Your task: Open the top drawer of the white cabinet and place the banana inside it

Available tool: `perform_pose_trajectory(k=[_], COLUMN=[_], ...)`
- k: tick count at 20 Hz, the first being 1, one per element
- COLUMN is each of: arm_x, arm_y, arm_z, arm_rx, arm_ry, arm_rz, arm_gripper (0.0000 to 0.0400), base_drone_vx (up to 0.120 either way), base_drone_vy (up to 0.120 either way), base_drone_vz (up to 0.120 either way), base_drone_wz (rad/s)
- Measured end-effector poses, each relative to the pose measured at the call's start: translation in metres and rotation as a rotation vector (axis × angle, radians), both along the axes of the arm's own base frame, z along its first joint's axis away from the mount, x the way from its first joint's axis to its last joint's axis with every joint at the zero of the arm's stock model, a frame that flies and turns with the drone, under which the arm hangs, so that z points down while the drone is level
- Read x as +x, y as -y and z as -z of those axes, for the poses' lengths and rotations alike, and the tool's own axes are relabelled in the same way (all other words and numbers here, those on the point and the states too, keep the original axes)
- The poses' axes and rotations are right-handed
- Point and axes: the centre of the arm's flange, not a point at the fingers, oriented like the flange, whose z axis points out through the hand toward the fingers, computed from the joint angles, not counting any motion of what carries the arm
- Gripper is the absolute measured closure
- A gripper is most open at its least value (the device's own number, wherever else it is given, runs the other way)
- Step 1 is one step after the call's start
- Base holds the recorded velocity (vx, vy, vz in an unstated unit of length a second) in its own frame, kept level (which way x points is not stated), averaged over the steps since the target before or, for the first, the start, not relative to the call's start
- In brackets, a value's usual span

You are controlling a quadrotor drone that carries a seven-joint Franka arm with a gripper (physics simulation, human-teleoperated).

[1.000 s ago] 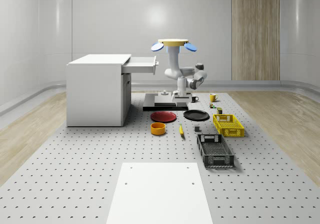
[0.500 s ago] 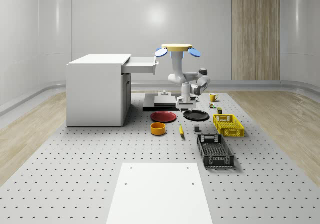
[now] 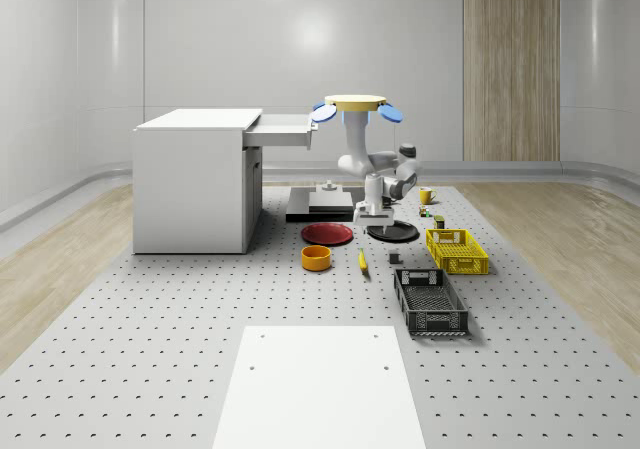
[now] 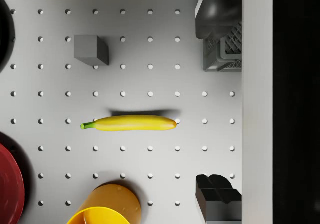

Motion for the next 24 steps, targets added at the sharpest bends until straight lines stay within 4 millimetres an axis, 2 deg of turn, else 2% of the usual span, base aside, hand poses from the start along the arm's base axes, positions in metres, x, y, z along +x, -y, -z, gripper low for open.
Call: perform_pose_trajectory(k=[5,8,15,19,22,24], arm_x=[0.0,0.0,0.0,0.0,0.0,0.0], arm_y=[0.0,0.0,0.0,0.0,0.0,-0.0004], arm_z=[0.0,0.0,0.0,0.0,0.0,0.0], arm_rx=[0.0,0.0,0.0,0.0,0.0,0.0], arm_ry=[0.0,0.0,0.0,0.0,0.0,0.0], arm_rz=[0.0,0.0,0.0,0.0,0.0,0.0], arm_gripper=[0.0,0.0,0.0,0.0,0.0,0.0], base_drone_vx=[0.0,0.0,-0.114,0.0,0.0,0.0], base_drone_vy=[0.104,0.0,0.0,0.01,0.093,0.0], base_drone_vz=[-0.016,-0.12,-0.12,-0.12,-0.12,-0.04], base_drone_wz=[0.0,0.0,0.0,0.0,0.0,0.0])
